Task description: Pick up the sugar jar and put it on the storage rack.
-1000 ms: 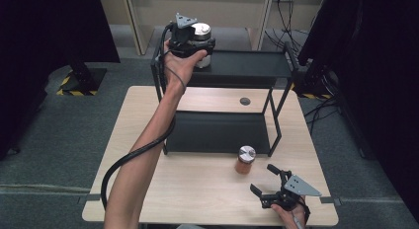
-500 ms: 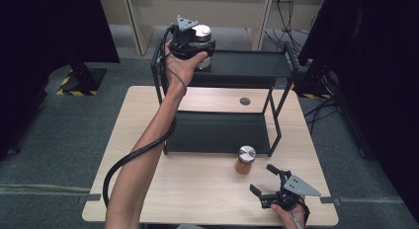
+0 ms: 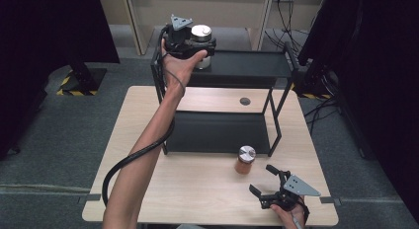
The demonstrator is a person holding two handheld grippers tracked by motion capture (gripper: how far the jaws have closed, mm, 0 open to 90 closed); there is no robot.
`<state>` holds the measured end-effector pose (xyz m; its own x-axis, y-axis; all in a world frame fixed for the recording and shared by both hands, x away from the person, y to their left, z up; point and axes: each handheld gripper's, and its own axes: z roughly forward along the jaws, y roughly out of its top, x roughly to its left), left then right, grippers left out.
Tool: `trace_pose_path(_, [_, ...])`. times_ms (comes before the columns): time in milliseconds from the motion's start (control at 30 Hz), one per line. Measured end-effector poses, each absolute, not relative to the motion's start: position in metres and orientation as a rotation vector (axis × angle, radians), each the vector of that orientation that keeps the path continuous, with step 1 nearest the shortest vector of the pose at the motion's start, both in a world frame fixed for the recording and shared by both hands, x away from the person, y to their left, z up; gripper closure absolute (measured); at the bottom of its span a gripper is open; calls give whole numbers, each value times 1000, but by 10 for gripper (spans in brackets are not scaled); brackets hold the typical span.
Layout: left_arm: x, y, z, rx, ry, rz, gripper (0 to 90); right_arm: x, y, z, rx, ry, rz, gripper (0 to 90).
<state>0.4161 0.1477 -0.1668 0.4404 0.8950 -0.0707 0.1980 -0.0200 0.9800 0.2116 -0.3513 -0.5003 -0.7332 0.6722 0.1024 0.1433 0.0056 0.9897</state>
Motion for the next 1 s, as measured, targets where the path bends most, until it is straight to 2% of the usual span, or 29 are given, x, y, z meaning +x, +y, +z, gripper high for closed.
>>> trace_pose_path(533, [394,158,-165,1528,960,714,2,212,-351,-501,838,1890,1781,3])
trace_pose_path(1000, [363,161,-183,1528,879,672,3,211,-351,-500,837,1889,1781,3])
